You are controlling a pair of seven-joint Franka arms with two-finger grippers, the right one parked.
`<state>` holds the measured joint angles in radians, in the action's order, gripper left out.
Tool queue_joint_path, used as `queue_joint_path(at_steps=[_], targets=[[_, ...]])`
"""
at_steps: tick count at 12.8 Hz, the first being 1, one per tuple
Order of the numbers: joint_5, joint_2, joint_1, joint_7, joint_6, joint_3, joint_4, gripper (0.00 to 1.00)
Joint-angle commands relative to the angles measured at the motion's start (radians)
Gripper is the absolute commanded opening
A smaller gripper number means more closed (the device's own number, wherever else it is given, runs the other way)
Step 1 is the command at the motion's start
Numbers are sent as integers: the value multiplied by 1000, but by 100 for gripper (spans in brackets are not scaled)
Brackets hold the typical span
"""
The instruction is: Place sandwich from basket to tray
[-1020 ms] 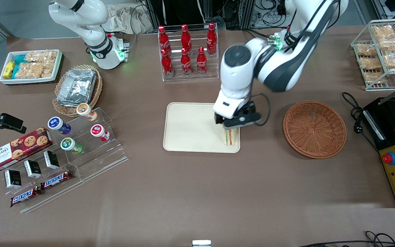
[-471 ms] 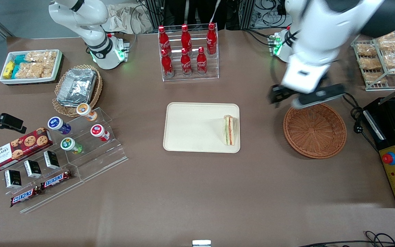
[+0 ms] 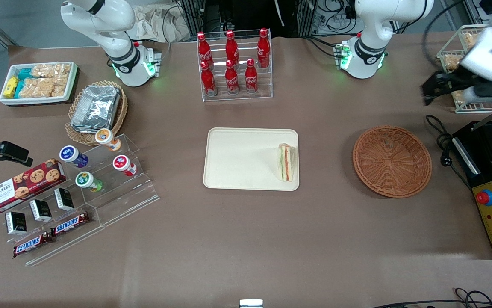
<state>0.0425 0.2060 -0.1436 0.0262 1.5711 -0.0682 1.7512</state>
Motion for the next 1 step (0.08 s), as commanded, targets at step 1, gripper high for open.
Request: queue_joint_path(at_steps=[1], targets=[[-18,-6,-5,-29,-37,-10,-35,100]])
